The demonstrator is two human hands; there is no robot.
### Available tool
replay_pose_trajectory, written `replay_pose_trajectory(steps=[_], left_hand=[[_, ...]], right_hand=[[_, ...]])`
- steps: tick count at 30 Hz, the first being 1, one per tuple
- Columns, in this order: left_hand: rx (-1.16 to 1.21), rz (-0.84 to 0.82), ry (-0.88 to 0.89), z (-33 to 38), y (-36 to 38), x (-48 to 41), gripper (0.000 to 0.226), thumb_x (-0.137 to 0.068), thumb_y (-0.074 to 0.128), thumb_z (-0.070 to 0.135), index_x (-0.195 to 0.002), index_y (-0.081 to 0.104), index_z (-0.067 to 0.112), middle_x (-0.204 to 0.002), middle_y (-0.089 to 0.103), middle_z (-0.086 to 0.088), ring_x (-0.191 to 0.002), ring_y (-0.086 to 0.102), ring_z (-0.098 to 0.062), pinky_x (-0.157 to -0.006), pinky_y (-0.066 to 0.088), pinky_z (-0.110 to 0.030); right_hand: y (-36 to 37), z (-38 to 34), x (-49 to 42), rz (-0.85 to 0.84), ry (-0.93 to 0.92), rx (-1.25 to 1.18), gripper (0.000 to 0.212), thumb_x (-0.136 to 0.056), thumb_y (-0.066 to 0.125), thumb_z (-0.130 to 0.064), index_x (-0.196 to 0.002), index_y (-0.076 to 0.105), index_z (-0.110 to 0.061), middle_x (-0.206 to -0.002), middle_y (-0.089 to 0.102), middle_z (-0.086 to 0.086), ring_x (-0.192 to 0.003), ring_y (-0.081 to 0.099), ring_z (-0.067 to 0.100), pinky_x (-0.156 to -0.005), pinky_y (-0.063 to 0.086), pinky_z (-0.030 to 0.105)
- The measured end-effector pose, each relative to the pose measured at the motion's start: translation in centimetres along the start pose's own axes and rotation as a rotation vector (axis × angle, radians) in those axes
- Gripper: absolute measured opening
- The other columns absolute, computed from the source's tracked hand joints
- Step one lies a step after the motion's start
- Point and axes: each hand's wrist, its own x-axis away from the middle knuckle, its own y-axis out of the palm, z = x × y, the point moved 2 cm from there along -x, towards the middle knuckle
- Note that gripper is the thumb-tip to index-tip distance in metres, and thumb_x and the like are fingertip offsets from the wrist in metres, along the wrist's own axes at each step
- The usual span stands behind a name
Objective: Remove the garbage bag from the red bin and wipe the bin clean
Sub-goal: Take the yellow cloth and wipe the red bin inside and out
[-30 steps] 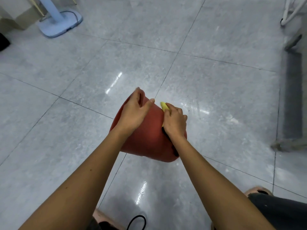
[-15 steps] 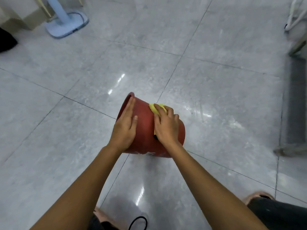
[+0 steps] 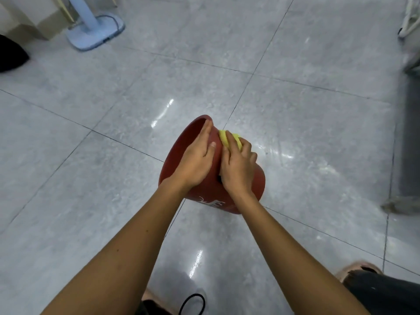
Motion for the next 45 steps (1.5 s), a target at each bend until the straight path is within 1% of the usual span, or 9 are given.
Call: replay_pose_trajectory(steps=[6,11,14,21,24,27,36,42,45], left_hand=[[0.016,0.262,-0.095,-3.9,-2.1,5.6,0.056,-0.099,0.04,0.036,-0.15,0.018,0.033,-0.143,0.028,0.026,-0.125,0.027,0.022,-0.106,0.026,-0.005],[-0.197,0.248,-0.055,-7.0,-1.6,10.3,0.055,-0.1,0.04,0.009,-0.15,0.02,0.022,-0.145,0.043,-0.001,-0.127,0.044,-0.007,-0.104,0.029,-0.007],[-0.36,0.295,0.123,-5.2,-1.9,8.6,0.057,-0.087,0.062,-0.003,-0.14,0.045,0.01,-0.112,0.069,-0.01,-0.088,0.069,-0.021,-0.086,0.051,-0.023],[-0.482,0.19,0.508,-0.3,0.0,5.7,0.039,-0.085,0.066,0.009,-0.124,0.062,0.001,-0.095,0.074,-0.007,-0.076,0.072,-0.018,-0.071,0.061,-0.033],[-0.355,0.11,0.415,0.1,0.6,5.0,0.043,-0.091,0.06,0.014,-0.133,0.054,0.007,-0.114,0.07,-0.006,-0.102,0.068,-0.017,-0.088,0.055,-0.031],[-0.299,0.009,0.292,0.1,1.1,3.5,0.046,-0.099,0.042,0.03,-0.145,0.037,0.026,-0.145,0.044,0.011,-0.14,0.03,-0.007,-0.106,0.039,-0.025],[-0.182,0.191,0.146,0.9,1.4,0.7,0.042,-0.1,0.045,0.026,-0.141,0.044,0.023,-0.13,0.061,-0.002,-0.12,0.057,-0.016,-0.096,0.048,-0.029],[-0.106,0.174,-0.018,0.2,-0.1,-0.8,0.041,-0.1,0.043,0.031,-0.141,0.045,0.026,-0.13,0.061,0.002,-0.108,0.05,0.006,-0.082,0.028,0.007],[-0.09,0.135,-0.07,-0.1,-0.7,-1.8,0.042,-0.101,0.04,0.033,-0.142,0.043,0.027,-0.128,0.061,0.004,-0.112,0.055,-0.004,-0.084,0.03,0.003]], right_hand=[[-0.3,6.5,-1.1,-0.074,0.406,0.067,0.043,-0.1,0.03,-0.032,-0.14,0.043,-0.037,-0.141,0.041,0.007,-0.119,0.039,0.034,-0.099,0.04,0.046],[0.2,7.0,-2.5,-0.112,0.436,0.093,0.043,-0.099,0.028,-0.033,-0.138,0.045,-0.038,-0.139,0.043,0.006,-0.119,0.039,0.033,-0.094,0.039,0.044],[-0.7,6.9,-3.3,-0.147,0.579,0.026,0.043,-0.1,0.025,-0.033,-0.137,0.046,-0.037,-0.139,0.04,0.008,-0.123,0.036,0.035,-0.099,0.036,0.046],[-1.5,3.6,-0.8,0.007,0.115,-0.246,0.044,-0.094,0.022,-0.061,-0.134,0.038,-0.053,-0.137,0.041,-0.007,-0.12,0.037,0.016,-0.092,0.031,0.032],[-1.2,6.5,-0.5,-0.008,0.313,-0.243,0.043,-0.097,0.023,-0.058,-0.135,0.042,-0.05,-0.138,0.042,-0.002,-0.122,0.04,0.022,-0.098,0.036,0.038],[-1.0,8.4,-1.1,-0.134,0.575,-0.104,0.048,-0.101,0.021,-0.048,-0.138,0.047,-0.033,-0.131,0.049,0.014,-0.119,0.047,0.038,-0.099,0.04,0.046],[-0.8,1.1,-2.0,0.085,0.018,-0.122,0.047,-0.097,0.023,-0.048,-0.143,0.031,-0.043,-0.138,0.038,-0.001,-0.114,0.044,0.019,-0.084,0.042,0.033],[0.0,8.0,-1.1,-0.099,0.483,-0.035,0.042,-0.102,0.028,-0.034,-0.142,0.041,-0.034,-0.137,0.039,0.011,-0.12,0.042,0.035,-0.092,0.042,0.044],[-0.5,6.9,-2.1,-0.121,0.48,0.007,0.041,-0.102,0.028,-0.03,-0.138,0.047,-0.03,-0.133,0.041,0.012,-0.118,0.042,0.034,-0.087,0.042,0.042]])
